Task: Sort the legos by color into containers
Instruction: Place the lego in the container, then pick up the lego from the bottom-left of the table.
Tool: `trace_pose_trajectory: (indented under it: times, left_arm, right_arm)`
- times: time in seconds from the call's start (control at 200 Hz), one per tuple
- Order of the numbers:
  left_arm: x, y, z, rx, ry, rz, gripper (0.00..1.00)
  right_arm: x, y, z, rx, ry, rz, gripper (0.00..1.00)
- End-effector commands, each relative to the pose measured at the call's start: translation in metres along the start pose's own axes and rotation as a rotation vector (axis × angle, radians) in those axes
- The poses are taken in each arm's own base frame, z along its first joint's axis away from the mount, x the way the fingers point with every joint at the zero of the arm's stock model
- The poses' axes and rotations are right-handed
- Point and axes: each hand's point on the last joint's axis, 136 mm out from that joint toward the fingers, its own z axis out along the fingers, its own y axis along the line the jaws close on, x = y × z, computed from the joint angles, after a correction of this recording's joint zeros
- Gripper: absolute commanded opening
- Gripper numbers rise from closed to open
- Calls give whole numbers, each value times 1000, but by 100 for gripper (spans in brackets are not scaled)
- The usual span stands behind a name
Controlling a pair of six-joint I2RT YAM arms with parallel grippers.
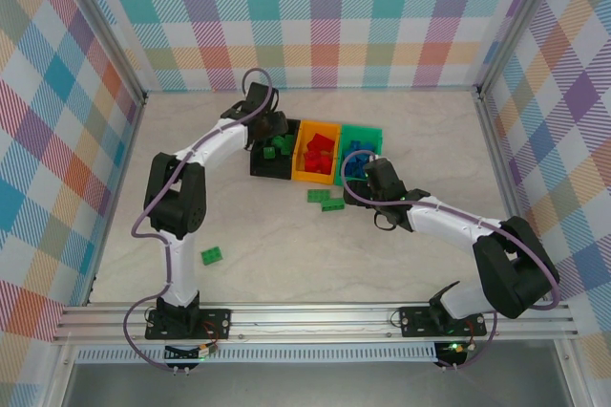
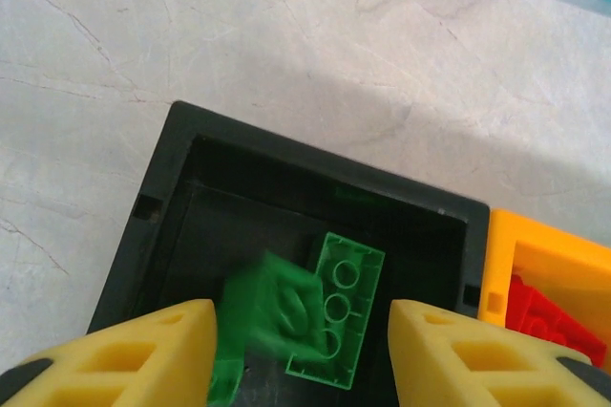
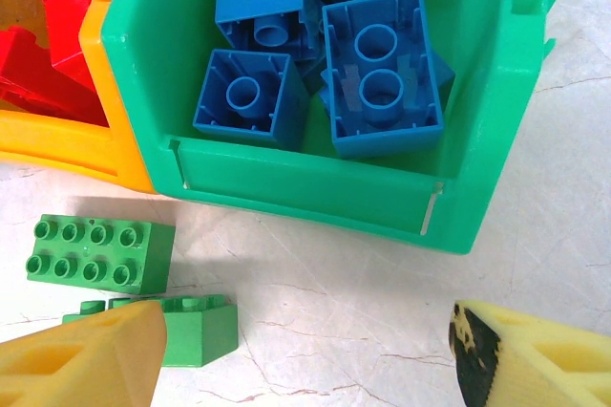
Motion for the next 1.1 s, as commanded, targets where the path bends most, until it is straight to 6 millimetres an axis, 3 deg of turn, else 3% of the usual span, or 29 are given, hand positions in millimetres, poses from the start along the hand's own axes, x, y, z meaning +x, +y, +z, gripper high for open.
trace_pose_trajectory:
  times: [0.0,0.09,0.245,0.4,0.68,0.99,1.095]
  left_arm:
    - [-24,-10,-36,73,-91,3,53]
    - [-31,-16,-54,122,-139,-7,54]
    - [-23,-10,-87,157,-174,-45,57]
    - [-2,17,-108,65,-145,-88,59]
    - [78,58,-140,-10,51,-77,57]
    - [161,140,-200,-271,171,-118,57]
    - [191,163,-212,-364,244,-153,57]
  right_arm:
    - [-3,4,-5,-26,-14,-11,78]
    - [-3,5,-4,-32,-15,-8,78]
    - [-2,5,-4,-30,-11,-9,78]
    - [-2,6,-3,-36,-8,-8,78]
    - [-1,6,-3,-37,-7,-6,78]
    - [1,8,-1,-51,5,3,78]
    - [2,9,-1,-55,9,3,78]
